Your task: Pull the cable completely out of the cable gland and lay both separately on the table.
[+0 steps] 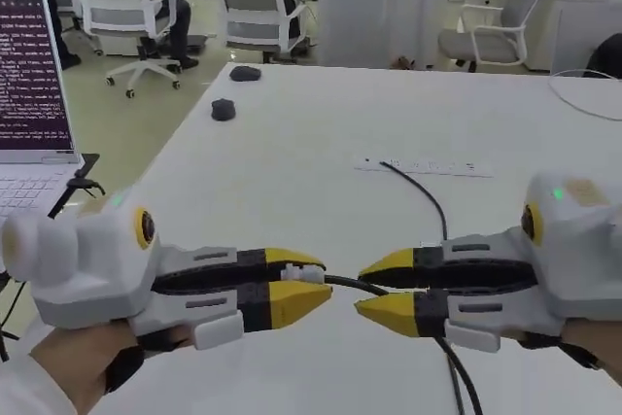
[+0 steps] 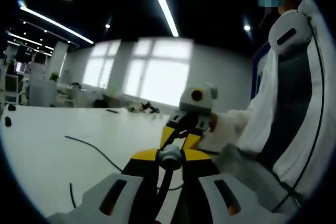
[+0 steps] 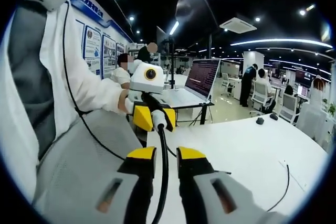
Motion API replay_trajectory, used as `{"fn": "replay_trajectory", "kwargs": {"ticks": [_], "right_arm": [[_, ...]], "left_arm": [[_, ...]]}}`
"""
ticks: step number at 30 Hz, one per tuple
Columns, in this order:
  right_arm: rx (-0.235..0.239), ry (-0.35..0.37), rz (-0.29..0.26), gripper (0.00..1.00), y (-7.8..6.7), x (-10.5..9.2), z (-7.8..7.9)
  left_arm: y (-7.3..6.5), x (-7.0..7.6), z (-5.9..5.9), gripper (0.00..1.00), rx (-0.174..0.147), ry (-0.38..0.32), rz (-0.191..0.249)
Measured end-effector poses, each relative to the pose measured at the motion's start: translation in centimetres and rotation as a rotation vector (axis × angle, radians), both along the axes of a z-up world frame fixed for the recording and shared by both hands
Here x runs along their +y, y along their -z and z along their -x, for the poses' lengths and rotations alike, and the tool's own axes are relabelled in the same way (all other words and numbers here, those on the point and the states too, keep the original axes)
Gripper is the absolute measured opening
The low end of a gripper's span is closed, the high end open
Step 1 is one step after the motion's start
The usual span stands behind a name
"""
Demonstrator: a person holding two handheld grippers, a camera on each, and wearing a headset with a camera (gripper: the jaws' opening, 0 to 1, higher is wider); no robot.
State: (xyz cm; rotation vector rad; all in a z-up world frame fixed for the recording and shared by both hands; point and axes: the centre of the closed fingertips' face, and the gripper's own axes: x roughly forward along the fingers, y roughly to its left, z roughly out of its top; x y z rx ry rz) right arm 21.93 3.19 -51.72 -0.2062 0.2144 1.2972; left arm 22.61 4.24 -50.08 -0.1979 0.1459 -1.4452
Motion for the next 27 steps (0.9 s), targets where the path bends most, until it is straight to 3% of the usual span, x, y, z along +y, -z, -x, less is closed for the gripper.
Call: {"fn": "replay_trajectory", "kwargs": {"ticks": [3, 8, 19, 21, 27], "right_arm": [[-0.003, 0.040, -0.017, 0.23, -0.5, 0.9, -0.6], [-0.035, 0.023, -0.028, 0.12, -1.4, 2.1, -0.1], [-0.056, -0.007, -0.019, 0.04, -0.8, 3.8, 0.7], [-0.041, -0.008, -0.014, 0.03, -0.6, 3.9, 0.8], [-0.054, 0.009, -0.015, 0.03, -0.6, 3.7, 0.5]], "left_arm": [[-0.9, 0.5, 0.2, 0.17, -0.029, 0.028, -0.019], [-1.1, 0.7, 0.4, 0.17, -0.056, 0.055, -0.029], [-0.3, 1.8, 0.9, 0.17, -0.044, 0.057, -0.009], [-0.3, 1.8, 1.0, 0.17, -0.045, 0.059, -0.013], [-0.4, 1.9, 0.8, 0.17, -0.042, 0.039, 0.011]]}}
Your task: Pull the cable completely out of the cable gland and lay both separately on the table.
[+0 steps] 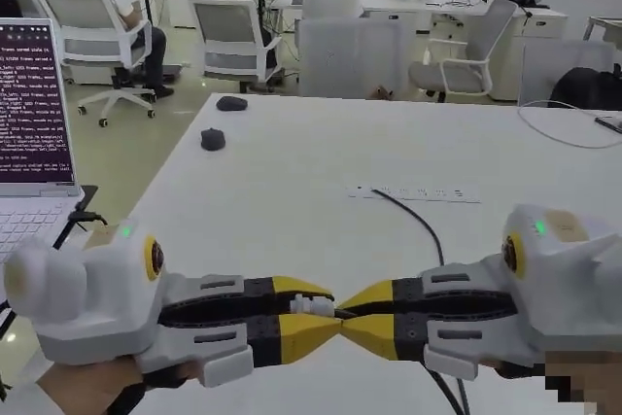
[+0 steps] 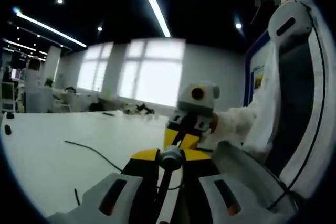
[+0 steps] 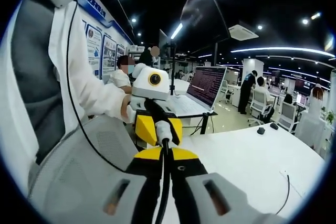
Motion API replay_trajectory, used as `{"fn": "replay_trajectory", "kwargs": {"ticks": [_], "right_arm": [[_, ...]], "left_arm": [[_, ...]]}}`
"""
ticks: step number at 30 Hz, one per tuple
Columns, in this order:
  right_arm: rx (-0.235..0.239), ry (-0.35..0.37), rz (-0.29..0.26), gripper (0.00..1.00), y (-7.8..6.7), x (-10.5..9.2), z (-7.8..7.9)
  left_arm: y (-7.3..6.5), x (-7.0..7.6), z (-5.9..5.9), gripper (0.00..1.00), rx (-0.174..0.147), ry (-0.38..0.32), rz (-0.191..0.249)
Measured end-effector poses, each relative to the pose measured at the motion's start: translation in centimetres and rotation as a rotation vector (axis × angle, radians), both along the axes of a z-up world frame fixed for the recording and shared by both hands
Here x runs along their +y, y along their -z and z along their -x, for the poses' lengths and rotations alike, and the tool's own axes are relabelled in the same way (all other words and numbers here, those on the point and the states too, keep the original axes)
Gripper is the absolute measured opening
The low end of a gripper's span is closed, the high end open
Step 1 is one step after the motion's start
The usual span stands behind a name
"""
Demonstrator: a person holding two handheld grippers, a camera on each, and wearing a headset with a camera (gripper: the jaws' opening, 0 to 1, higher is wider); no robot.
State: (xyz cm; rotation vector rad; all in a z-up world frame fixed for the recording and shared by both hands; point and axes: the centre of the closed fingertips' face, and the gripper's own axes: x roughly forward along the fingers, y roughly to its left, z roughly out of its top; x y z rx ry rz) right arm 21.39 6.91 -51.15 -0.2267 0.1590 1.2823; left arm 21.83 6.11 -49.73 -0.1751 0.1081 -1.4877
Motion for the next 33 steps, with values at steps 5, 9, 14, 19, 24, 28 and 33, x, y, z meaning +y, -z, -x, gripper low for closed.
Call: {"fn": "replay_trajectory", "kwargs": {"ticks": [5, 9, 14, 19, 24, 28, 33], "right_arm": [[0.004, -0.008, -0.008, 0.03, 0.4, 0.0, 0.1], [-0.001, -0.018, -0.001, 0.03, 0.6, 0.1, 0.3], [-0.009, -0.014, -0.005, 0.02, 1.0, 0.2, 0.3], [-0.007, -0.023, -0.016, 0.02, 1.4, 0.0, 0.6], [0.013, -0.004, -0.029, 0.02, 2.0, -0.6, 0.1], [0.032, 0.007, -0.003, 0.02, 3.0, -1.2, -0.2], [0.053, 0.019, 0.054, 0.03, 4.8, -1.9, -0.6]], "left_arm": [[0.3, -0.1, 0.1, 0.17, -0.019, 0.002, -0.023], [0.4, 0.0, 0.2, 0.17, -0.027, 0.005, -0.035], [0.7, 0.0, 0.1, 0.17, -0.028, -0.001, -0.057], [1.1, 0.0, 0.3, 0.17, -0.035, 0.007, -0.082], [1.0, 0.5, -0.2, 0.17, 0.001, -0.021, -0.066], [0.2, 1.1, -0.7, 0.17, 0.016, -0.053, -0.027], [-0.6, 1.8, -1.2, 0.17, 0.021, -0.087, 0.015]]}}
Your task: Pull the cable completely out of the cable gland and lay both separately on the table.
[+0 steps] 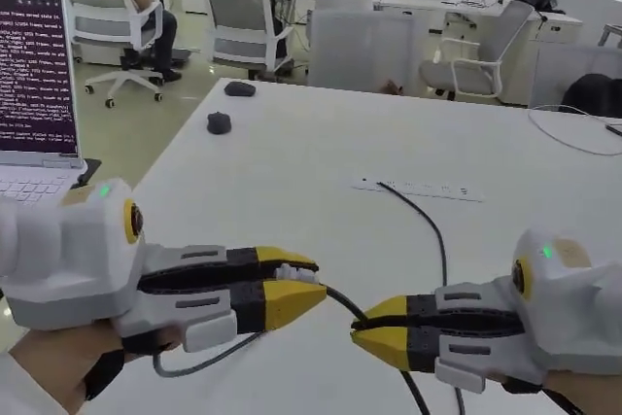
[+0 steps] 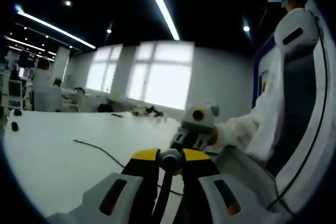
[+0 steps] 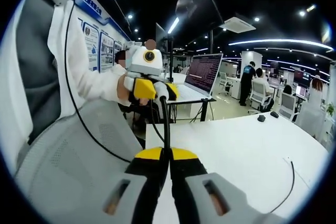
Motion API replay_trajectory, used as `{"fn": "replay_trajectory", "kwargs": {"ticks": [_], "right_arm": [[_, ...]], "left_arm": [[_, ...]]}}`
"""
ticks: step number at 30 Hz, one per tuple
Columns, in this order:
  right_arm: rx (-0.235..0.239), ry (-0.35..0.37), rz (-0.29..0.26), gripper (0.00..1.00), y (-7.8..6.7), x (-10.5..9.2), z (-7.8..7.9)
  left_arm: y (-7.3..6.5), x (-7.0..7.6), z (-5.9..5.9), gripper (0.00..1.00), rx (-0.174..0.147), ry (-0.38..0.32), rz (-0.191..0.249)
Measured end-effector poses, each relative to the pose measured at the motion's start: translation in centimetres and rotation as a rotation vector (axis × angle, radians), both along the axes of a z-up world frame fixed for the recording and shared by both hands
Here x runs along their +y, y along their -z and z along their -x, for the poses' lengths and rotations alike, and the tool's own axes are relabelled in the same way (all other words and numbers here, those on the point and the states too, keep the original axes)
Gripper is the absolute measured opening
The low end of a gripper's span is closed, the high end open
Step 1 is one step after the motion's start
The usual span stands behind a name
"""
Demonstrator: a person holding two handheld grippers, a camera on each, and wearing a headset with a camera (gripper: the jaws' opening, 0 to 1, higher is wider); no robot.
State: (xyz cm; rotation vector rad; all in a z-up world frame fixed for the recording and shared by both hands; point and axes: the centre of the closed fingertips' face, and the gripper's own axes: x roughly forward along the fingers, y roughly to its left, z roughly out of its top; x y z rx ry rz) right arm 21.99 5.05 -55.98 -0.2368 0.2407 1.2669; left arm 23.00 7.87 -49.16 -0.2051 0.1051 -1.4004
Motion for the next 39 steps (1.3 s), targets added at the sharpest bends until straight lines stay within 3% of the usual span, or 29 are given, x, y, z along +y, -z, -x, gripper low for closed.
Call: {"fn": "replay_trajectory", "kwargs": {"ticks": [10, 16, 23, 28, 31, 35, 39], "right_arm": [[0.031, 0.017, 0.030, 0.03, 2.4, 0.7, 0.2], [0.040, 0.027, 0.030, 0.02, 2.7, 0.7, 0.0], [0.044, 0.001, 0.101, 0.03, 4.2, 0.6, 0.5], [0.073, 0.000, 0.087, 0.03, 4.1, 0.5, 0.6], [0.073, 0.009, 0.076, 0.04, 3.5, 0.4, 0.6], [0.056, 0.026, 0.037, 0.13, 1.6, 0.4, 0.1], [-0.013, 0.012, -0.023, 0.12, -2.3, 1.1, -0.3]], "left_arm": [[0.7, -0.4, 0.0, 0.17, -0.005, 0.000, -0.036], [0.8, -0.3, -0.1, 0.16, -0.009, -0.005, -0.042], [1.7, -1.0, 0.6, 0.16, -0.029, 0.027, -0.092], [1.7, -1.0, 0.5, 0.16, -0.026, 0.030, -0.089], [1.5, -0.9, 0.3, 0.16, -0.028, 0.018, -0.078], [1.2, -0.6, 0.0, 0.16, -0.020, 0.009, -0.059], [1.0, -0.7, 0.1, 0.16, -0.021, 0.011, -0.046]]}}
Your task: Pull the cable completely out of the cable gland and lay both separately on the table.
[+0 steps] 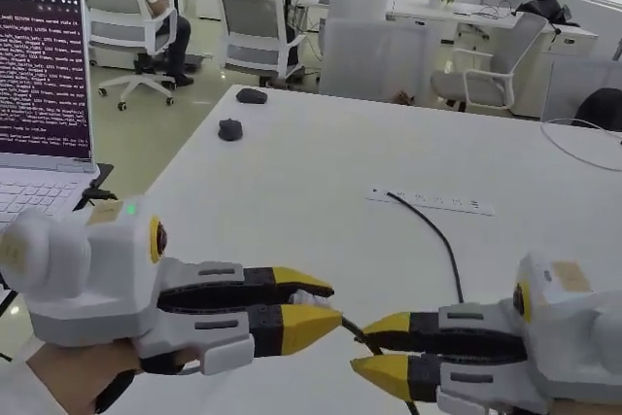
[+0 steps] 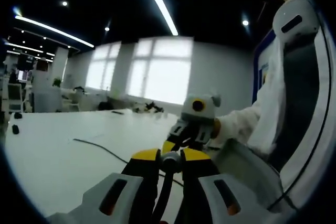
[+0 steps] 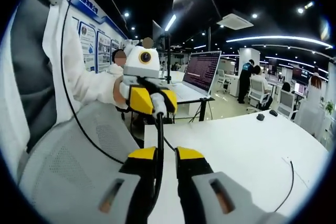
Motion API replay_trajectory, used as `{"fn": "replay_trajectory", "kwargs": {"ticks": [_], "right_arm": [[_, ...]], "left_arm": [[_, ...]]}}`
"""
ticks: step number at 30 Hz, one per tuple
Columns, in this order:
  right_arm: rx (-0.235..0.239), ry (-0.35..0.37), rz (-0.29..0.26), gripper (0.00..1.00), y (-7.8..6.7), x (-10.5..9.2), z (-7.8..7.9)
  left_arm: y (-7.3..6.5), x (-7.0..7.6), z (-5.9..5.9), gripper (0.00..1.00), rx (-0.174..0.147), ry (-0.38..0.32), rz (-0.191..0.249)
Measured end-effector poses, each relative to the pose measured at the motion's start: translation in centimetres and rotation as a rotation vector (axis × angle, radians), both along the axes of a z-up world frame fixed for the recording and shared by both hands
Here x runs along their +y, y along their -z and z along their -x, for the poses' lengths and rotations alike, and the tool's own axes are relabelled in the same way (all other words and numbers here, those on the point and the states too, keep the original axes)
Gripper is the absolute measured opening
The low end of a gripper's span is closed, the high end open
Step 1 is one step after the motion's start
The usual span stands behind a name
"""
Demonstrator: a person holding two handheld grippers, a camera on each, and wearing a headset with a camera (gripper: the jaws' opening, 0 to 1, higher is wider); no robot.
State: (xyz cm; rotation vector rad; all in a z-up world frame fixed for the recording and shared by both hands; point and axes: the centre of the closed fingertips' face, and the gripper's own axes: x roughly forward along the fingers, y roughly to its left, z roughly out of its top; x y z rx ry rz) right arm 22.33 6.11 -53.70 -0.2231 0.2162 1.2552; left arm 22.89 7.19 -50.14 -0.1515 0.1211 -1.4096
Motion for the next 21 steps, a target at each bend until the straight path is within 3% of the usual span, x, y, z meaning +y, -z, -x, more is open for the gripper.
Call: {"fn": "replay_trajectory", "kwargs": {"ticks": [3, 7, 10, 16, 21], "right_arm": [[-0.056, -0.036, 0.010, 0.11, -1.8, 0.9, 0.2], [-0.069, -0.067, -0.030, 0.06, -3.1, 1.8, 0.6], [-0.079, -0.084, 0.021, 0.06, -2.1, 2.1, 0.7], [-0.068, -0.085, 0.018, 0.03, -1.9, 2.4, 0.6], [-0.091, -0.071, 0.020, 0.03, -2.0, 2.2, 0.5]], "left_arm": [[-0.4, 0.1, -0.1, 0.16, 0.005, 0.000, 0.027], [-0.3, -0.1, 0.3, 0.17, -0.010, 0.007, 0.015], [-0.4, -0.1, 0.3, 0.17, -0.030, 0.007, 0.012], [-0.6, 0.0, 0.3, 0.17, -0.030, 0.008, 0.025], [-0.7, 0.0, 0.2, 0.17, -0.025, 0.003, 0.039]]}}
